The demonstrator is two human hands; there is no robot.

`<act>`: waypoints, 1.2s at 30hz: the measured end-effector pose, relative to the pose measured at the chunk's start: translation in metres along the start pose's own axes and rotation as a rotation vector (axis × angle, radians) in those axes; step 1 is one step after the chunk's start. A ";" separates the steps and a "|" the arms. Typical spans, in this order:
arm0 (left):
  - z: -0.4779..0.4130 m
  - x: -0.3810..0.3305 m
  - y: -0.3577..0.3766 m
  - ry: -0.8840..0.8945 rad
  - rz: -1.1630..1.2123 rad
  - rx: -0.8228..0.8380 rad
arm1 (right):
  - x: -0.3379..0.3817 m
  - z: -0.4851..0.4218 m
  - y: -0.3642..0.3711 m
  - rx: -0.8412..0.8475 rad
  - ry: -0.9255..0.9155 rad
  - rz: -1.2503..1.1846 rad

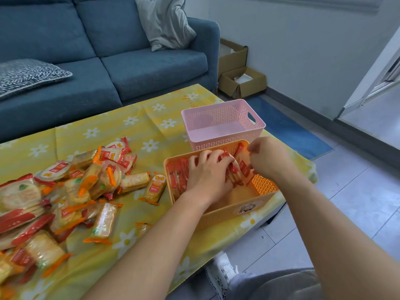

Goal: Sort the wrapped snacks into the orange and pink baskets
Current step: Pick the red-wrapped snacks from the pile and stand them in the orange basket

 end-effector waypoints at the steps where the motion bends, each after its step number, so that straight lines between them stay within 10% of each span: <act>1: 0.000 0.000 -0.002 -0.007 0.007 -0.010 | 0.001 0.001 -0.001 -0.042 -0.015 0.018; 14: 0.002 0.003 -0.007 -0.010 0.021 0.013 | 0.011 0.005 0.030 0.010 -0.095 0.410; 29: 0.000 0.004 -0.011 -0.032 0.072 0.065 | 0.007 0.002 -0.027 -0.117 -0.002 -0.187; 36: -0.006 -0.012 -0.032 -0.121 0.662 -0.184 | 0.007 0.001 -0.025 -0.014 0.038 -0.504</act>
Point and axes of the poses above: each hand's wrist, its own z-axis away from the middle knuckle, its own y-axis out of the palm, x = y × z, the point moved 2 cm from there along -z, towards the middle knuckle, and after that the axes turned 1 degree about -x, right-handed, at the moved point
